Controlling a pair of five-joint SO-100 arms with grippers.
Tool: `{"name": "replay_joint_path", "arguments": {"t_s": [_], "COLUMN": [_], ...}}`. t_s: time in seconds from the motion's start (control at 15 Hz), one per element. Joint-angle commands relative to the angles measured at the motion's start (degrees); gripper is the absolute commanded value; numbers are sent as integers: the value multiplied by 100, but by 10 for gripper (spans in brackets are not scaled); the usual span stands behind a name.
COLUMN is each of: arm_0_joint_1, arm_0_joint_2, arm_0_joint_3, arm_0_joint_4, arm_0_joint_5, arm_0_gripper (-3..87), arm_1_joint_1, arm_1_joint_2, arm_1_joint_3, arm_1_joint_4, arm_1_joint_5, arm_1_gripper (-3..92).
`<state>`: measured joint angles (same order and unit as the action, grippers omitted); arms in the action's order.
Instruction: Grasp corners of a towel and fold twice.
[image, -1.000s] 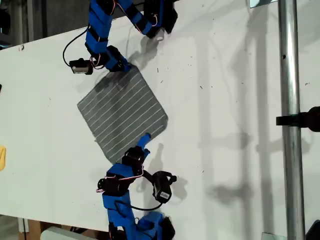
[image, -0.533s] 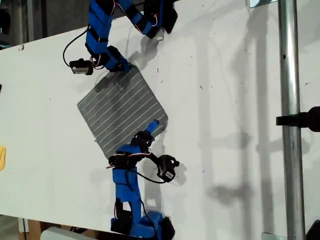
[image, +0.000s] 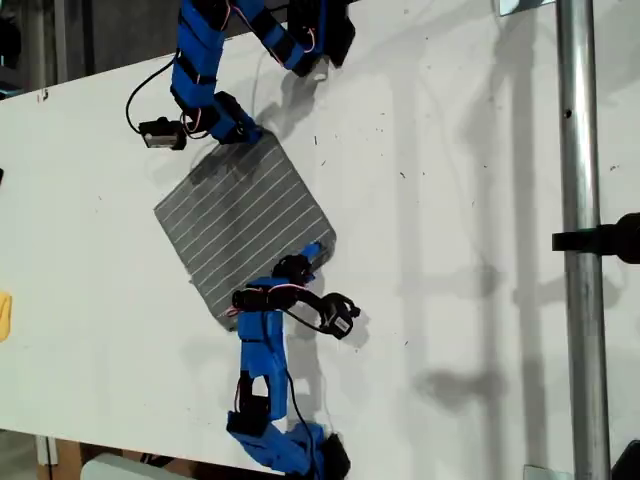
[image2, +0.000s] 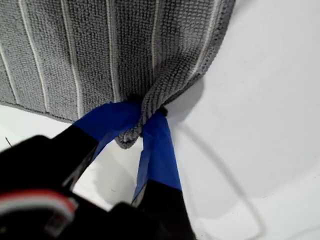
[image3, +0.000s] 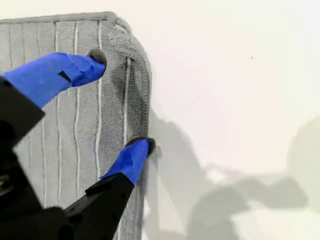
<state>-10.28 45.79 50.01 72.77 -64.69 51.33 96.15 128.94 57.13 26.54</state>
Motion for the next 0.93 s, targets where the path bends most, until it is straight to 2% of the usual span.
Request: {"name": "replay_joint_path", "arguments": {"t_s": [0.0, 0.13, 0.33, 0.53, 0.6, 0.67, 0.73, 0.87], "arm_0_joint_1": [70, 149, 88, 105, 114, 167, 185, 202], "arm_0_joint_2": [35, -123, -167, -185, -114, 105, 483, 1564], "arm_0_joint_3": [-334, -369, -369, -360, -360, -369, -378, -325], "arm_0_joint_4": [-44, -26, 325, 448, 448, 571, 835, 1310], "arm_0_joint_5": [-105, -229, -571, -633, -659, -642, -633, -659], "arm_0_gripper": [259, 248, 102, 43, 55, 115, 190, 266], "arm_1_joint_1": [-53, -44, -44, -53, -53, -44, -26, -26], "arm_1_joint_2": [-35, -35, -35, -35, -35, -35, -35, -35], "arm_1_joint_3": [-185, -193, -193, -193, -193, -193, -193, -193], "arm_1_joint_4": [-62, -62, -62, -62, -62, -62, -62, -62], "arm_1_joint_5": [-53, -53, -53, -53, -53, -53, -53, -53], "arm_1_gripper": [-2, -2, -2, -2, -2, -2, -2, -2]}}
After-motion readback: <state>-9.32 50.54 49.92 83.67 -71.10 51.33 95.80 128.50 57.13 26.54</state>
